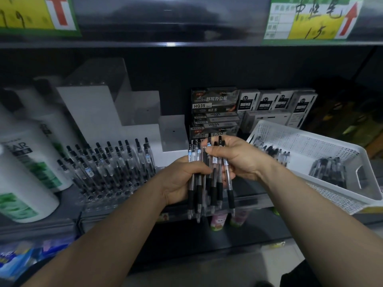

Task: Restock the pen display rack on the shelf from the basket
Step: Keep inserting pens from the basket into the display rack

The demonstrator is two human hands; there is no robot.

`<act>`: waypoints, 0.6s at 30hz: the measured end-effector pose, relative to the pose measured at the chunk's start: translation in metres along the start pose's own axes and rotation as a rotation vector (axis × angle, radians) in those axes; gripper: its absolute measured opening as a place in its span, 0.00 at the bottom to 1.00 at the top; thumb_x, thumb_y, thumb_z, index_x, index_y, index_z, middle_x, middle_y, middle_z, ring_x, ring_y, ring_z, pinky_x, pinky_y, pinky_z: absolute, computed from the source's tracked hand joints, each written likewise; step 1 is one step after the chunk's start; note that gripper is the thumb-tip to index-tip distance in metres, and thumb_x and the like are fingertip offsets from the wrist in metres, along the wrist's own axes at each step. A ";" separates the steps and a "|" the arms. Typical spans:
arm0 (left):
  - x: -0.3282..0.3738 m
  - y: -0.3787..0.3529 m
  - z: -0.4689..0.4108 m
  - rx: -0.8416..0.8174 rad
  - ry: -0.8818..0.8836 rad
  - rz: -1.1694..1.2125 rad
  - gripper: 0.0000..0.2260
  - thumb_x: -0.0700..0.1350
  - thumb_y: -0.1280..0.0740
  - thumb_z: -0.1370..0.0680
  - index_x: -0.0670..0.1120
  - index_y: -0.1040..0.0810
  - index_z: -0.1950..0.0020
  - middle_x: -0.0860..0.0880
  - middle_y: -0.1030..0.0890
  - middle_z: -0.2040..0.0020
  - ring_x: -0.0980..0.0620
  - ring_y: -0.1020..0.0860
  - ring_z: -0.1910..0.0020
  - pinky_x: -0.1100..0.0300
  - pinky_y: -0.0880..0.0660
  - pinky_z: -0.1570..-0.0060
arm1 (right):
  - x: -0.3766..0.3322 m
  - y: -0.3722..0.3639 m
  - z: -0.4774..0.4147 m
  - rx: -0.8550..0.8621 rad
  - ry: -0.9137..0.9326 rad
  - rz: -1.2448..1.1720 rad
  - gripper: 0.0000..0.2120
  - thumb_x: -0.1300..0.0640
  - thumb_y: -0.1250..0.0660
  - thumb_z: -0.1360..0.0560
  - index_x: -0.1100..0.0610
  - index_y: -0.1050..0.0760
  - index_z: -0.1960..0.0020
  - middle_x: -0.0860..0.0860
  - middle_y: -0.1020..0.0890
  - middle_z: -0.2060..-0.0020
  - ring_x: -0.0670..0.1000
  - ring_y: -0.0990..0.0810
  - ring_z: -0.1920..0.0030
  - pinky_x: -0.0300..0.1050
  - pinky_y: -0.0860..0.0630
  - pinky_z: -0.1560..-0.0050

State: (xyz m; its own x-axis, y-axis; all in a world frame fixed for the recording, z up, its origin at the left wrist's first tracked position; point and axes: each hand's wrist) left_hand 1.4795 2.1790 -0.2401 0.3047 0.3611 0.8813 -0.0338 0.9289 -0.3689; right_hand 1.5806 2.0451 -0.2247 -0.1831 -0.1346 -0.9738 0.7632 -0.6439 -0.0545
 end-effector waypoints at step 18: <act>0.001 -0.005 0.002 -0.086 0.032 0.001 0.10 0.36 0.30 0.29 0.40 0.18 0.48 0.41 0.16 0.51 0.47 0.16 0.53 0.49 0.21 0.48 | 0.001 -0.005 0.003 0.044 -0.028 0.013 0.16 0.60 0.34 0.23 0.74 0.28 0.46 0.64 0.28 0.60 0.48 0.33 0.80 0.39 0.31 0.79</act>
State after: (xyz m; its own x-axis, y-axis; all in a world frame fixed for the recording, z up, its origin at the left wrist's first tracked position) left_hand 1.4783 2.1745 -0.2368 0.3352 0.3576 0.8716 0.0475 0.9176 -0.3947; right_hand 1.5752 2.0459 -0.2245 -0.1918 -0.1638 -0.9677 0.7375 -0.6746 -0.0319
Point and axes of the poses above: each hand's wrist, its own z-axis away from the middle knuckle, its own y-axis out of the back of the hand, x = y × z
